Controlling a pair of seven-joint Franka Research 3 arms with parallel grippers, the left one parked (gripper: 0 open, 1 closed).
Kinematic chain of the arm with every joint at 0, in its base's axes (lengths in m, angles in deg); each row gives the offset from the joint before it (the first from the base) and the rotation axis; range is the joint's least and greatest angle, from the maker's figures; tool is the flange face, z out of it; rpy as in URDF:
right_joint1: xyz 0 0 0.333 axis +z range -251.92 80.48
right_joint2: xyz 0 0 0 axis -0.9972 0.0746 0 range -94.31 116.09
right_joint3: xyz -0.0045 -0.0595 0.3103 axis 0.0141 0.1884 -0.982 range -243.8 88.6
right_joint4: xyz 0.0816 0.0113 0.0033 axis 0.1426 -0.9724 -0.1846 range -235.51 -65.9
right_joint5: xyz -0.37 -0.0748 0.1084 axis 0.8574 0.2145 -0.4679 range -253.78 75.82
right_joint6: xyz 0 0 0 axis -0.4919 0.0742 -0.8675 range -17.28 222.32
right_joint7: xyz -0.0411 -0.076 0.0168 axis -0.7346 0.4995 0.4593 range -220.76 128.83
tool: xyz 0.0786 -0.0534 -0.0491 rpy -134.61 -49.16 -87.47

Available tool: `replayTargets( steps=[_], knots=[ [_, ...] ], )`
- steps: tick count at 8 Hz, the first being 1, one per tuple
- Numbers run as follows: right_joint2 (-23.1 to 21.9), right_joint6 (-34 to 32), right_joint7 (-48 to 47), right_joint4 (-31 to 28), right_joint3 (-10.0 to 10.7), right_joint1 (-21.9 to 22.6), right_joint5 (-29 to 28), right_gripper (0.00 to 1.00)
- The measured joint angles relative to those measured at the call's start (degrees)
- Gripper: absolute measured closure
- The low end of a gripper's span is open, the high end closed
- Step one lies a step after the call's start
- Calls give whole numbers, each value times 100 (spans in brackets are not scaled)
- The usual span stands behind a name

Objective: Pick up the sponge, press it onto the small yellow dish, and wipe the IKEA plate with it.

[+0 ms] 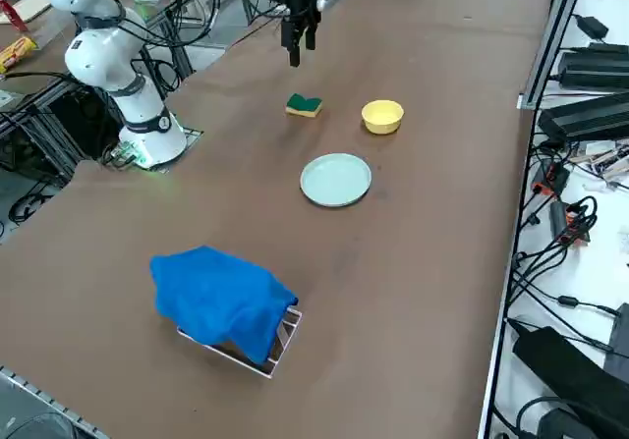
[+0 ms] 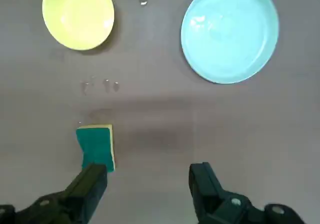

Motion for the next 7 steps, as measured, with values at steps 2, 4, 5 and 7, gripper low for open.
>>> replayTargets(
  steps=[2,4,5,7],
  knots=[
    [213,625,-429,-238,7,173,-1,0],
    [733,1263,-965,-269,10,501,-1,0],
    [1014,1531,-1223,-278,10,738,-1,0],
    [1461,2052,-1538,-360,6,1180,0,0]
  ],
)
